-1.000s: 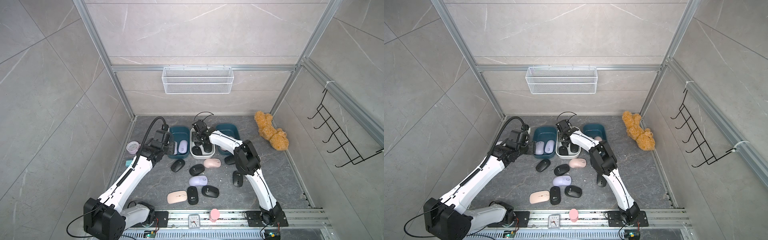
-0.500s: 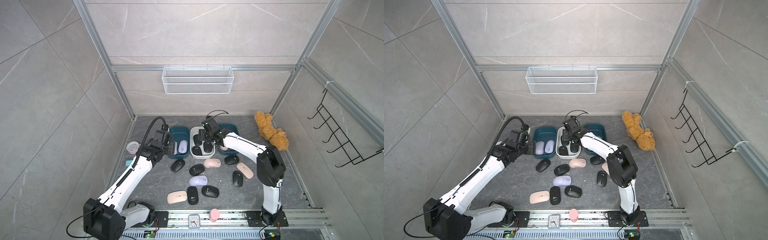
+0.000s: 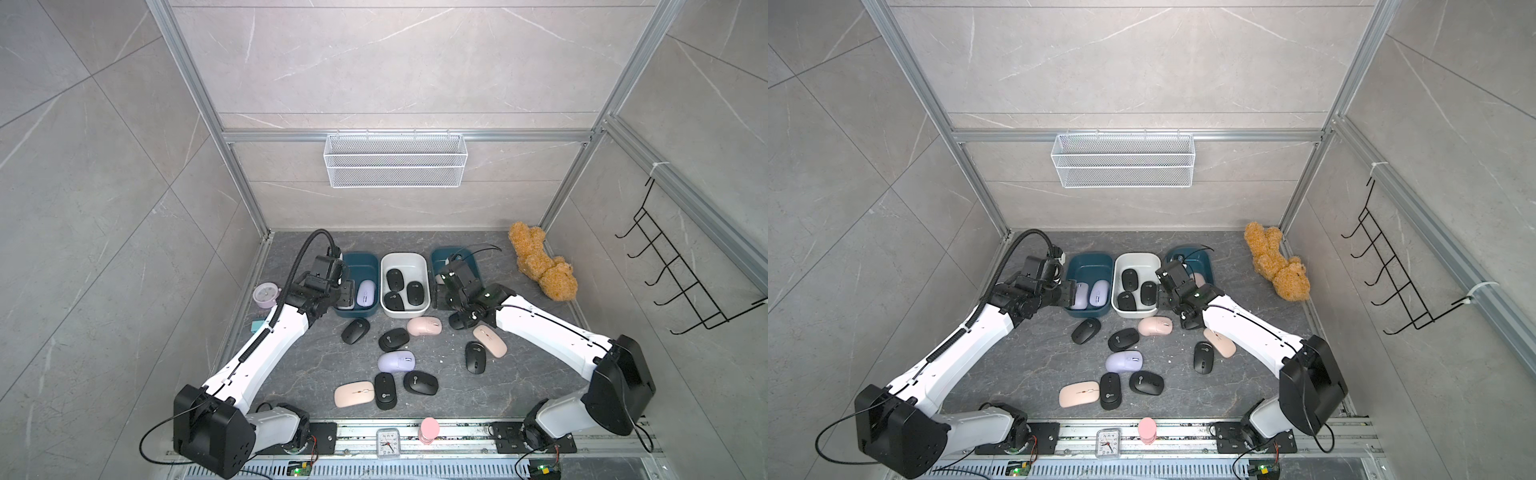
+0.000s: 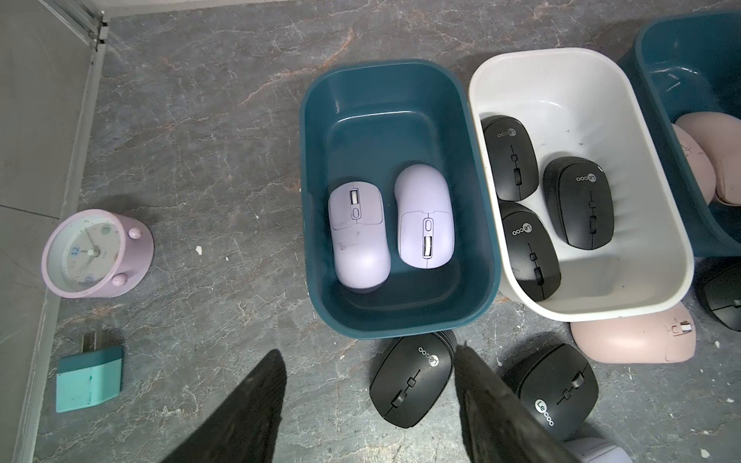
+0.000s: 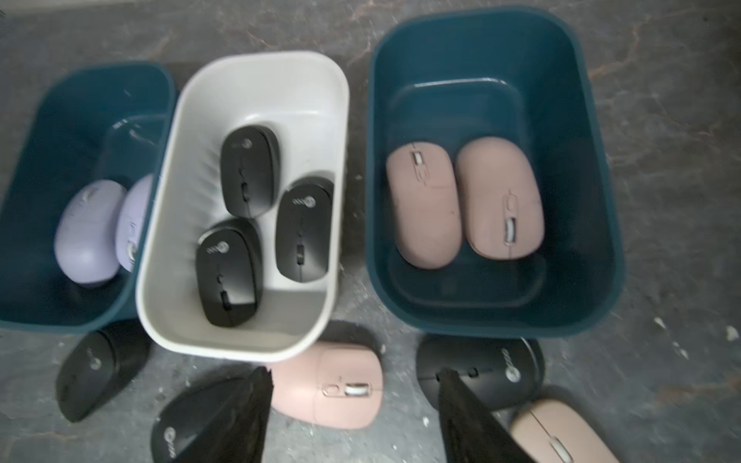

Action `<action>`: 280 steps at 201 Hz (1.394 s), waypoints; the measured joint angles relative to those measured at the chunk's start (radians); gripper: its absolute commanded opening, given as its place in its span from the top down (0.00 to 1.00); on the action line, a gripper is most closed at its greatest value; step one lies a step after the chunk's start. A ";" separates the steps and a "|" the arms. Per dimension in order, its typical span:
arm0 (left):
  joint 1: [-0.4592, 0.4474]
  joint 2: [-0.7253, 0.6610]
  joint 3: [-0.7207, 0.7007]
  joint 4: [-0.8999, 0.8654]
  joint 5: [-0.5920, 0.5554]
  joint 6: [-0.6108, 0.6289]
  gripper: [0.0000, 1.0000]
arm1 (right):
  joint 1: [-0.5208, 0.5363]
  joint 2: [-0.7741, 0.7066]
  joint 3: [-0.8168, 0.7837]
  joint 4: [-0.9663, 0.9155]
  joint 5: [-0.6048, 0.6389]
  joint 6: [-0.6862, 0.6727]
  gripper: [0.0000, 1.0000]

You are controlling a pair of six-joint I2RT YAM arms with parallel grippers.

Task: Place the mice by color into the storage box
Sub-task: Place the mouse in the storage box, then pick up the mouse from the center of the board.

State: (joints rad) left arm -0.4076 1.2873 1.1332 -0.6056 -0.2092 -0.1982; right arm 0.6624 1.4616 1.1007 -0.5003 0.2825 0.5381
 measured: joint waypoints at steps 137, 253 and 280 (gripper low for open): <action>0.000 0.039 -0.014 0.031 0.059 -0.011 0.32 | 0.000 -0.138 -0.309 -0.167 -0.014 0.173 0.34; 0.000 0.027 -0.014 0.030 0.056 -0.011 0.32 | 0.000 -0.129 -0.396 -0.149 -0.058 0.197 0.32; 0.000 0.027 -0.014 0.030 0.056 -0.011 0.32 | 0.000 -0.119 -0.404 -0.143 -0.062 0.200 0.33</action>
State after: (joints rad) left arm -0.4076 1.3148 1.1191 -0.5755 -0.1535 -0.2096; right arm 0.6624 1.3422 0.6964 -0.6430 0.2207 0.7380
